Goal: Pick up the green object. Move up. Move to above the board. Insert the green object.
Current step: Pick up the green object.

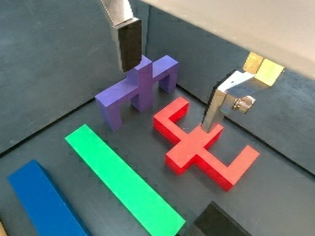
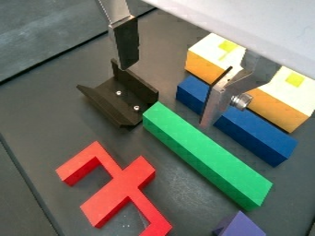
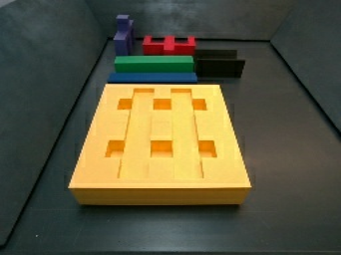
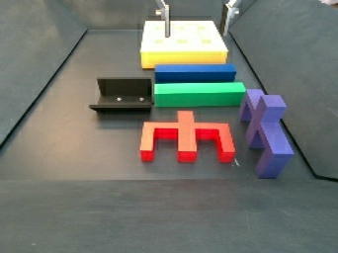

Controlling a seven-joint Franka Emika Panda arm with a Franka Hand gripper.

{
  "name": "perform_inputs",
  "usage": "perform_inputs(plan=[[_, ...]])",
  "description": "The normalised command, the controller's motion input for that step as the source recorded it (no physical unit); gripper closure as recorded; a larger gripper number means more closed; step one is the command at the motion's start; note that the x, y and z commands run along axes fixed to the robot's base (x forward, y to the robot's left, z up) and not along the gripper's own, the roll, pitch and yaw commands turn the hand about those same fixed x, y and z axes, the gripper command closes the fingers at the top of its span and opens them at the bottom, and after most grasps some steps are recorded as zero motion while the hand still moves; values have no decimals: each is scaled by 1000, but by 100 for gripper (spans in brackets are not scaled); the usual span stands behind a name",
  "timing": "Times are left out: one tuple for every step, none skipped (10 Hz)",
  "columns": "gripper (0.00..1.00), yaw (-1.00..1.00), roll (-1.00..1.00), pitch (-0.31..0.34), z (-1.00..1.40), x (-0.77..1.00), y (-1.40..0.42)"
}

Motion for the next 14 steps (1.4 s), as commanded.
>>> perform_inputs(plan=[[0,0,-39,0,-71,0,0],[0,0,-17,0,0,0,0],[0,9,0,0,0,0,-69],[0,-400,-4,0,-49,-80,-26],[0,-774,-14,-33,-66,-91,-34],[0,-1000,0,0,-63,0,-9],[0,-1000,0,0,-89,0,0],[0,-1000,0,0,-89,0,0],[0,-1000,0,0,-97,0,0],[0,-1000,0,0,-106,0,0],[0,-1000,0,0,-117,0,0],[0,-1000,0,-3,-237,0,0],[0,-1000,0,0,-257,0,0],[0,-1000,0,0,-257,0,0]])
